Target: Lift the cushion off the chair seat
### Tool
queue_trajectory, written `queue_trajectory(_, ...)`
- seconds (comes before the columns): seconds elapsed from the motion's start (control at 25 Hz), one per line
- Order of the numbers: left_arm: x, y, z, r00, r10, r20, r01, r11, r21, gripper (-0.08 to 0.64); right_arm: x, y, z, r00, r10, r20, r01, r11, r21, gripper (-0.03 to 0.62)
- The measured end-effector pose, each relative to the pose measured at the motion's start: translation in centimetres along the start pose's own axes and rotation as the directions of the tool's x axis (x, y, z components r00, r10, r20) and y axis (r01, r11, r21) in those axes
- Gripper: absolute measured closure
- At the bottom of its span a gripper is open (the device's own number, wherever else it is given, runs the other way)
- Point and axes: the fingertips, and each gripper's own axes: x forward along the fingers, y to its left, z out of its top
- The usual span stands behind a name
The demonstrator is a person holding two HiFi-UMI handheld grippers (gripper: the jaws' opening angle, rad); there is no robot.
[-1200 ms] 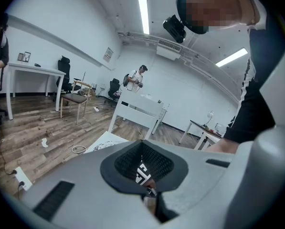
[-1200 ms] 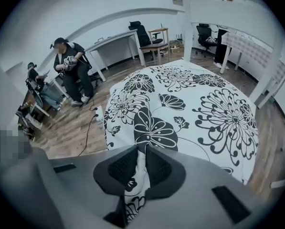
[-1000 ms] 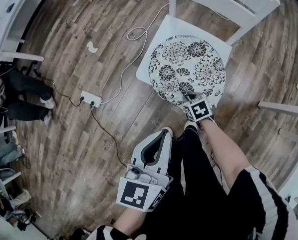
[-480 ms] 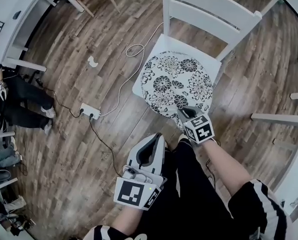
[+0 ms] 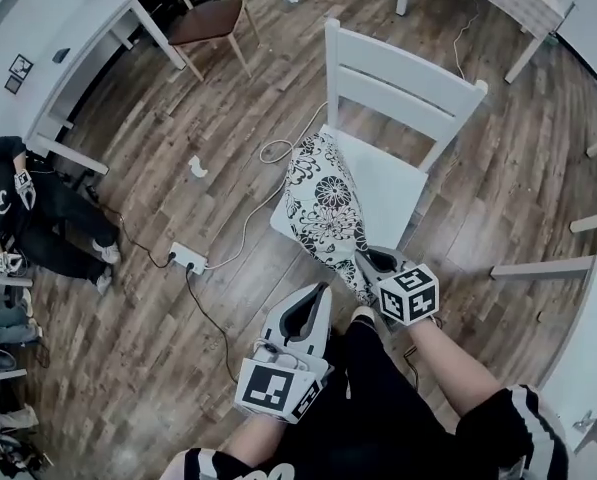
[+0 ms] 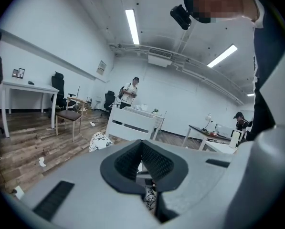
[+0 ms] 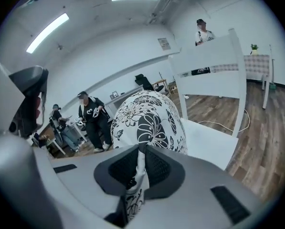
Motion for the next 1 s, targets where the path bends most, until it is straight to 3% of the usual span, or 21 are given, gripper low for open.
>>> queue_trajectory(0.36, -2.2, -1.3, 4.5, 0.997, -0.009, 0.079, 0.005, 0.999, 0.045, 0.558, -7.1, 6.2, 8.5, 0.972, 0.082, 0.219, -0.091, 0.995, 0.030, 0.555)
queue_trajectory(0.8, -5.5, -1.1, 8.7, 0.987, -0.038, 0.155, 0.022, 0.995, 0.102, 0.558, -14.4, 11.8, 16.2, 0.893, 0.088, 0.442, -0.123, 0.991, 0.050, 0.555)
queue_trajectory(1.0, -6.7, -1.1, 9.5, 0.983, -0.065, 0.170, 0.043, 0.991, 0.131, 0.558, -16.1, 13.7, 17.6, 0.867, 0.095, 0.490, -0.111, 0.994, 0.004, 0.555)
